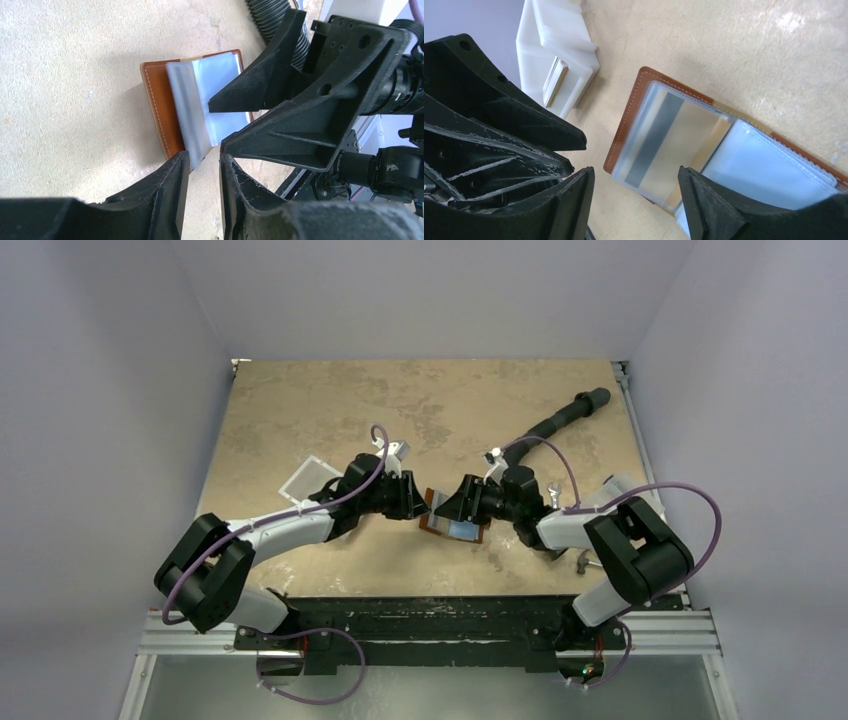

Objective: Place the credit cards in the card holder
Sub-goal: Turn over the card slot in the card holder.

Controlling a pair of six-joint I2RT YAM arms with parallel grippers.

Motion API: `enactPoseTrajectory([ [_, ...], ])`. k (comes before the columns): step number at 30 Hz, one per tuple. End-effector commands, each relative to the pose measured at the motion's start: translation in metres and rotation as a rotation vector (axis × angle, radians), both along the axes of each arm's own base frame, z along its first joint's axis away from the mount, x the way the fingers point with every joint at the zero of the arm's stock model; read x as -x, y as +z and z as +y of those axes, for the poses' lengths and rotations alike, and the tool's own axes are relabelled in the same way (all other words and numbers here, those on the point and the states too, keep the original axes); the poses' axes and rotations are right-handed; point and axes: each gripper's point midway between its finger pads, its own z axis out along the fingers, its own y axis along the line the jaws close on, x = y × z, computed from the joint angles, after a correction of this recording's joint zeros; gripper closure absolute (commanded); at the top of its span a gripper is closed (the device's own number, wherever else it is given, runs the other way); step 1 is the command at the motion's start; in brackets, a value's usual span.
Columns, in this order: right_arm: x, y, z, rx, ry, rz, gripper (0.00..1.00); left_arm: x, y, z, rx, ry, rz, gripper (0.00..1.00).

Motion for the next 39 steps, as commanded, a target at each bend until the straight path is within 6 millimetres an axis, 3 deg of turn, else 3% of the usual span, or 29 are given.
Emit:
enactPoseTrajectory([
  [1,-0.006,0.011,0.01,-0.003,0.055,-0.058,0.26,0.001,0.002,0.003,-0.003,-0.01,-0.022,0.67],
  [5,0.0,0.008,0.016,-0.008,0.121,-0.047,0.24,0.0,0.002,0.001,-0.002,-0.014,-0.02,0.66],
  [16,-0.003,0.018,-0.014,0.145,0.024,-0.111,0.24,-0.006,0.021,-0.021,0.073,-0.073,-0.022,0.65],
  [24,0.0,0.004,-0.016,0.165,0.029,-0.072,0.22,-0.024,-0.01,-0.019,-0.044,-0.04,0.004,0.61],
  [34,0.001,0.0,-0.009,0.135,0.055,-0.053,0.31,-0.014,-0.069,-0.015,-0.127,-0.037,0.104,0.76],
  [37,-0.001,0.006,-0.015,0.161,0.033,-0.078,0.31,-0.012,-0.073,-0.016,-0.141,-0.046,0.108,0.77],
  [39,-0.001,0.013,-0.02,0.18,0.02,-0.101,0.31,-0.015,-0.065,-0.017,-0.144,-0.051,0.09,0.76],
])
